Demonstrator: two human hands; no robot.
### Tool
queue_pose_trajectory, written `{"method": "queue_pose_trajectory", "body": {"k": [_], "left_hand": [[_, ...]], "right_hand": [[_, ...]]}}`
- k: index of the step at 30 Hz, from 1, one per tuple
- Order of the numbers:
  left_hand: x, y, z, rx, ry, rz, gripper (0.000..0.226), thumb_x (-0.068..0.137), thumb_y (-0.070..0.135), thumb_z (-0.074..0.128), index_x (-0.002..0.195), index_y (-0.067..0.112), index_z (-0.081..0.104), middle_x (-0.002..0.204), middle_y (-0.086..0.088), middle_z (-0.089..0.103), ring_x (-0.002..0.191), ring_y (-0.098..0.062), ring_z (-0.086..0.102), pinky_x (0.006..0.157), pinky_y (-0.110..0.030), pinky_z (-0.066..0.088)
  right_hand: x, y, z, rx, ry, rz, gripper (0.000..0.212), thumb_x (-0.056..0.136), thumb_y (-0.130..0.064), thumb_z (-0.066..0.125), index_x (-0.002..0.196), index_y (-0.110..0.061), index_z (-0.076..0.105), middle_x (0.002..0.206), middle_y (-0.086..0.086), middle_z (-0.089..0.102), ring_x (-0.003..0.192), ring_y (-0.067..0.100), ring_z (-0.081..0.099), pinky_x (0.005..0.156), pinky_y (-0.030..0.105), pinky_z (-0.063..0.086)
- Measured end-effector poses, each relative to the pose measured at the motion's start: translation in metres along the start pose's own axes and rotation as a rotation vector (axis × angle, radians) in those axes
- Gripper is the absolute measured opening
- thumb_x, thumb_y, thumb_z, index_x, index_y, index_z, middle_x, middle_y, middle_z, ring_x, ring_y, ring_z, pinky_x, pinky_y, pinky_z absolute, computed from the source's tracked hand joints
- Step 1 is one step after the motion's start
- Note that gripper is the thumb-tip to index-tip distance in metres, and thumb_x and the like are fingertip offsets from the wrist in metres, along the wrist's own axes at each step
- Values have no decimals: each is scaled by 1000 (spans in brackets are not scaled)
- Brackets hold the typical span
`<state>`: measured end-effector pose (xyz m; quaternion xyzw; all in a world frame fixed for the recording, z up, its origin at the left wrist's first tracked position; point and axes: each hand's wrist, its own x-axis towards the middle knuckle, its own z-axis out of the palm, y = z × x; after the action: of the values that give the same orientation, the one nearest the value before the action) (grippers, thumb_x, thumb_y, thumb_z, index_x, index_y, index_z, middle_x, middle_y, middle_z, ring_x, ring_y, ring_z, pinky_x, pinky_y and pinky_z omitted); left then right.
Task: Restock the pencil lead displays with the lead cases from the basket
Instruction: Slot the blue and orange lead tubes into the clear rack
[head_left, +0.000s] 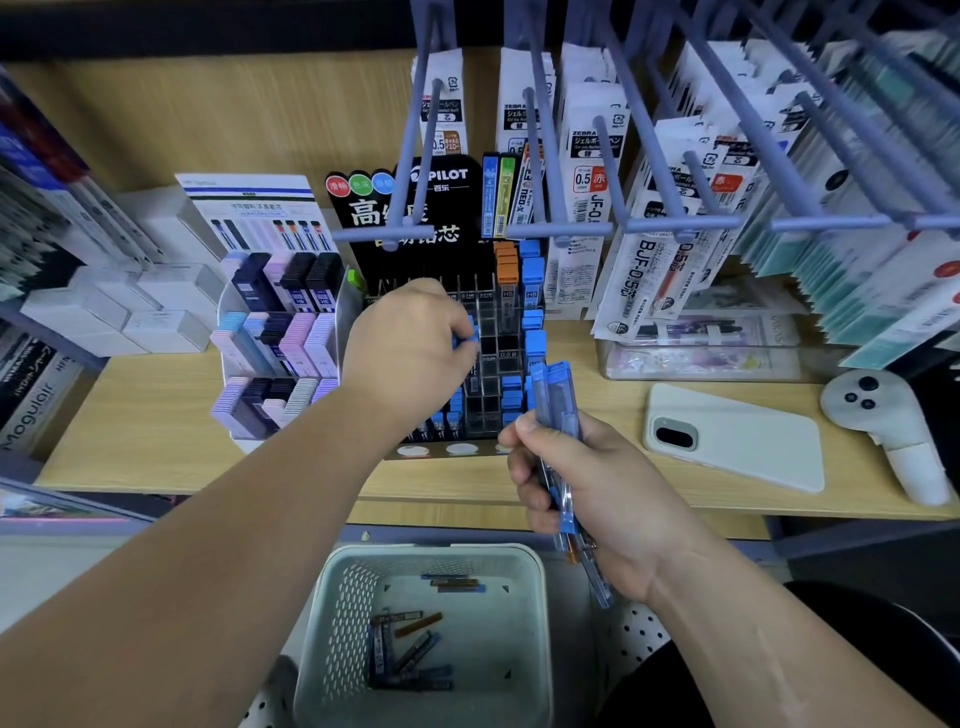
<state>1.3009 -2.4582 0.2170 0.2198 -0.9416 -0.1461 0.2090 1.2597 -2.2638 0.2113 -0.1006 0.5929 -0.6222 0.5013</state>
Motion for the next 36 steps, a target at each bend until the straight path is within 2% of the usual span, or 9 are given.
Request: {"method": "queue_pose_trajectory", "body": {"k": [3, 8, 12, 16, 19, 23, 26, 32, 36], "left_hand": [[1, -2, 2, 1, 1, 16, 5, 82, 18, 78, 79, 15, 78, 79, 10, 49, 71, -14, 53, 64, -29, 47], [-4, -6, 0, -12, 25, 3, 12, 80, 22, 81, 88, 15, 76, 82, 7, 55, 75, -18, 61, 68, -37, 55], [-20, 4, -9, -108, 105, 2, 9, 85, 25, 76, 86, 16, 75, 73, 8, 59, 66, -8, 52, 64, -29, 51], [-43, 36, -22, -697, -72, -398, 13, 88, 30, 74, 77, 22, 76, 68, 4, 69, 63, -6, 60, 60, -24, 49], [-58, 49, -19, -867, -107, -556, 9, 80, 20, 82, 75, 15, 75, 60, 3, 67, 51, -6, 56, 49, -19, 44], [-66, 47, -17, -1035, -112, -735, 9, 80, 6, 79, 75, 3, 72, 59, -7, 65, 44, -11, 50, 41, -21, 36], [-68, 41, -20, -1113, -128, -794, 6, 80, 8, 77, 75, 7, 75, 68, -12, 68, 50, -18, 53, 43, -25, 35], [-65, 34, -23, -1172, -61, -857, 7, 86, 4, 70, 89, 8, 75, 71, -5, 68, 53, -16, 56, 47, -27, 39], [-54, 28, -29, -1107, -9, -782, 8, 87, 6, 72, 91, 12, 75, 72, -3, 70, 52, -14, 56, 47, -24, 41]], "right_hand": [[0, 0, 0, 1, -7, -5, 19, 101, -26, 60, 90, -14, 70, 74, 5, 56, 57, 13, 44, 47, 23, 37], [-1, 0, -1, 39, -53, -4, 19, 100, -26, 61, 88, -15, 71, 75, 6, 56, 57, 14, 44, 47, 24, 36], [-3, -1, 0, 35, -108, -14, 17, 101, -24, 60, 92, -12, 68, 74, 6, 55, 56, 13, 43, 47, 23, 35], [-3, 1, 2, -55, -131, -5, 18, 101, -24, 59, 95, -9, 66, 73, 6, 54, 55, 12, 43, 46, 23, 36], [-4, 4, 6, -200, -110, -36, 17, 102, -22, 57, 92, -11, 63, 72, 6, 53, 54, 12, 43, 48, 25, 37], [-5, 7, 9, -330, -80, -67, 17, 103, -24, 56, 95, -10, 63, 70, 3, 54, 54, 11, 45, 50, 26, 40], [-6, 7, 9, -323, -77, -76, 20, 103, -28, 56, 98, -10, 64, 71, 4, 55, 55, 12, 46, 50, 26, 41], [-5, 5, 10, -152, -102, -69, 26, 101, -33, 57, 94, -9, 65, 73, 6, 53, 54, 11, 43, 47, 23, 38], [-3, 4, 7, -99, -39, -53, 27, 102, -33, 55, 94, -10, 67, 72, 5, 54, 55, 13, 43, 46, 23, 37]]}}
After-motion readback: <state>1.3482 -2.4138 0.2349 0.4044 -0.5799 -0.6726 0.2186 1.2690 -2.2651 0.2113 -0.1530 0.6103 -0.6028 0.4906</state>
